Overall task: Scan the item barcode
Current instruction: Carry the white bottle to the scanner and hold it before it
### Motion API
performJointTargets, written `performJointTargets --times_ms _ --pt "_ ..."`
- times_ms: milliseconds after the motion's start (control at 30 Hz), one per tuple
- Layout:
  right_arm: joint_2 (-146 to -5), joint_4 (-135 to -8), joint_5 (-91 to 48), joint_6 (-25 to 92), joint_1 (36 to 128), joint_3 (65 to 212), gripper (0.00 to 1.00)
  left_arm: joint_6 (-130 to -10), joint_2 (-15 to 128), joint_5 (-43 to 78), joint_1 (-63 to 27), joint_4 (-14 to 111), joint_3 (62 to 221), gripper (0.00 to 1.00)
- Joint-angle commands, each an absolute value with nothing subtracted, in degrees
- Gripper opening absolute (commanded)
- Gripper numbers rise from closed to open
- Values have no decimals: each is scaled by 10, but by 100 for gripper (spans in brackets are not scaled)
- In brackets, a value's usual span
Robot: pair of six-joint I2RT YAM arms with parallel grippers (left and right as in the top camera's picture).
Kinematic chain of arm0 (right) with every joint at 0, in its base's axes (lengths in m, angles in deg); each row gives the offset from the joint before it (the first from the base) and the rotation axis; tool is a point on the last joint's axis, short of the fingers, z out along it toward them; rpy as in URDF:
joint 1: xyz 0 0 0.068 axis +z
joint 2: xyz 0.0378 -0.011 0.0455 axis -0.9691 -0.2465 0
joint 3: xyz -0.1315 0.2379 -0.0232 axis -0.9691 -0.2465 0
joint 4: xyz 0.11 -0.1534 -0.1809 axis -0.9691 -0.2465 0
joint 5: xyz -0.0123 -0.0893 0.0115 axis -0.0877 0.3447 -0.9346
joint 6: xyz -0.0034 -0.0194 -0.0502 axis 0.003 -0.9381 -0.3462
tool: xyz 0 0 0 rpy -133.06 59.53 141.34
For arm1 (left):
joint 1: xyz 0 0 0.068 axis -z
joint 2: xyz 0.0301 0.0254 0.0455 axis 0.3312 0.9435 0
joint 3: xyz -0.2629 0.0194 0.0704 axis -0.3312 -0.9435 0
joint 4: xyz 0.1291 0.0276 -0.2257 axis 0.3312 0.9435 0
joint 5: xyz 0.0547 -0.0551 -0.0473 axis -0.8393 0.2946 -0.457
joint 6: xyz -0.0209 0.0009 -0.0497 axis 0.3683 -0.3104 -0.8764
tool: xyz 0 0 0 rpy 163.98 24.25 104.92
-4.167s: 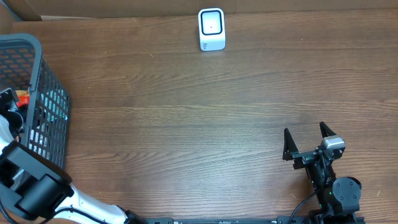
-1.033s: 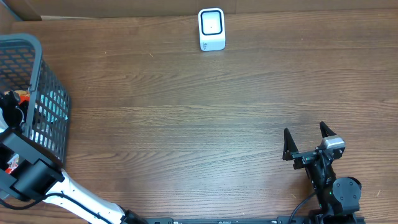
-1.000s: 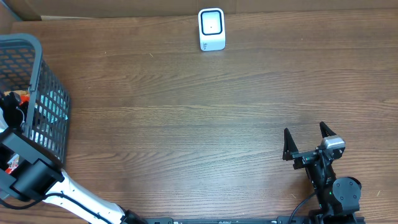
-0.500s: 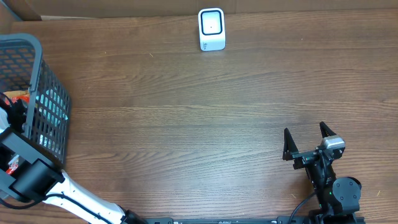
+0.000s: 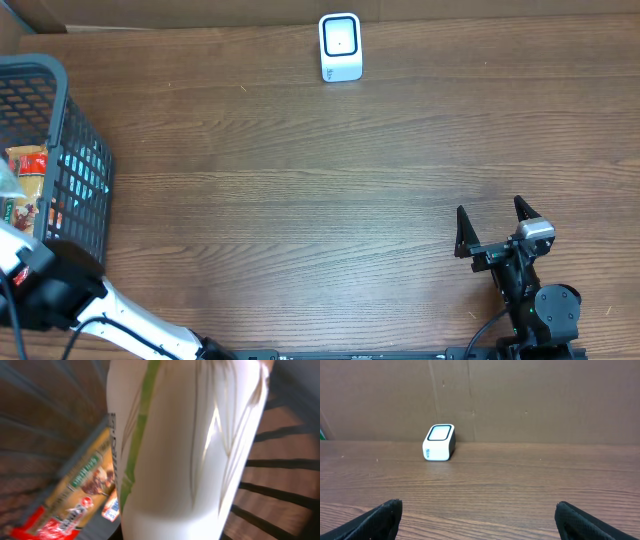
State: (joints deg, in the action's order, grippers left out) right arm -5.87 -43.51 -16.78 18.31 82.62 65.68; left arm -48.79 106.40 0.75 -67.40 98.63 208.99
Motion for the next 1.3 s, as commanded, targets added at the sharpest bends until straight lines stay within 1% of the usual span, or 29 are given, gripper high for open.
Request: performJointTargets --times_ms 0,133,233,300,367,500,700,800,967,1267 --pt "-52 -433 -164 185 828 651 100 -500 966 33 -644 1001 2162 4" --pt "-52 -433 -164 185 828 651 100 -499 890 16 -579 1020 2166 4" --pt "-52 -433 -164 185 828 651 100 -500 856 -24 -503 1049 2166 4" --pt "-52 -433 -164 185 828 651 100 -510 849 -67 -436 1072 2166 4" --pt "-52 -433 -164 185 828 651 100 -520 853 -90 -376 1092 2162 4" --pt "-52 -433 -164 185 828 651 100 -554 871 -80 -266 1112 2120 4" --pt "-52 -433 -164 185 828 651 100 -623 911 -119 -103 1076 2003 4" --pt "-52 -433 -164 185 828 651 100 -685 943 -162 -32 1035 1944 4" --pt "-52 -433 -164 185 828 651 100 -788 1025 -178 46 974 1884 4" --pt "-52 -433 -164 185 828 651 100 -943 1164 -204 117 952 1878 4"
